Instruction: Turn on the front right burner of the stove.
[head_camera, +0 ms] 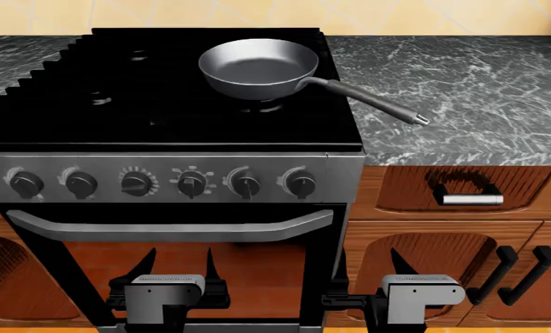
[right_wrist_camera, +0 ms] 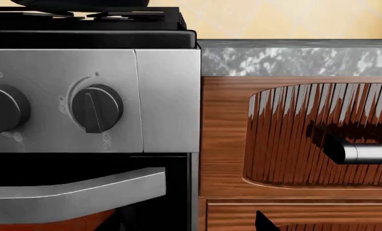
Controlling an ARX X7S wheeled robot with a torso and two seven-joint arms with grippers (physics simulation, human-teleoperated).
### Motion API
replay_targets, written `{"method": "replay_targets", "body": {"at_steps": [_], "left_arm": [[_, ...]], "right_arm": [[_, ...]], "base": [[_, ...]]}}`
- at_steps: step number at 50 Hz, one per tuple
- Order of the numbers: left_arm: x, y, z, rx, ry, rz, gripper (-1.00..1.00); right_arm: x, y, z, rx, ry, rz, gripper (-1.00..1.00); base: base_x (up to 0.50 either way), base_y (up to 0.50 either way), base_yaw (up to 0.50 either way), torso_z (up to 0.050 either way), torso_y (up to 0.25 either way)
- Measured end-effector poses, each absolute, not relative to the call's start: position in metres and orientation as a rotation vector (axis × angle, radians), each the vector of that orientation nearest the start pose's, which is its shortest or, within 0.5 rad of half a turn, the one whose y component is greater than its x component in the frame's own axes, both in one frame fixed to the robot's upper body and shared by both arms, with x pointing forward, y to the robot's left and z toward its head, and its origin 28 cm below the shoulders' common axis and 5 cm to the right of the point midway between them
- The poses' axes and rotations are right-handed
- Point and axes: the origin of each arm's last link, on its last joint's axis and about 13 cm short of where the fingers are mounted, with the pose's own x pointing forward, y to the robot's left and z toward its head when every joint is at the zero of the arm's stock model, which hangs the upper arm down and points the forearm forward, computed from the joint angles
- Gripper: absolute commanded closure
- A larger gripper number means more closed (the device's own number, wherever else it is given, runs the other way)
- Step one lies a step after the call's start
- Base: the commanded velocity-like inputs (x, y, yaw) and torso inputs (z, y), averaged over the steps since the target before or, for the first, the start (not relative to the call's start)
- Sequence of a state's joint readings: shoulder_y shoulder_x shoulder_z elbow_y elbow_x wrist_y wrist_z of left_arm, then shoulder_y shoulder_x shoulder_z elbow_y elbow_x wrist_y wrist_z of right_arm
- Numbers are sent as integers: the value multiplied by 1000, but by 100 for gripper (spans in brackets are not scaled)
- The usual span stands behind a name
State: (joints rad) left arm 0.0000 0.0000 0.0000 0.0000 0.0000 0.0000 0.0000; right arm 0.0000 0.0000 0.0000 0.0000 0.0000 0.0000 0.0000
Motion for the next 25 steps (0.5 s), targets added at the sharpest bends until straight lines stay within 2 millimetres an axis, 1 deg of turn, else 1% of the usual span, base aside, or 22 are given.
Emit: {"method": "replay_targets", "body": {"at_steps": [9, 25], "left_arm": [[211, 205, 13, -3, 0, 1, -100], [210, 206, 13, -8, -1, 6, -100]], "right_arm": [[211, -97, 12, -2, 11, -8, -100], [211, -96, 12, -6, 20, -16, -100]], "base": [[0, 0, 0, 0, 0], [0, 0, 0, -49, 0]]}}
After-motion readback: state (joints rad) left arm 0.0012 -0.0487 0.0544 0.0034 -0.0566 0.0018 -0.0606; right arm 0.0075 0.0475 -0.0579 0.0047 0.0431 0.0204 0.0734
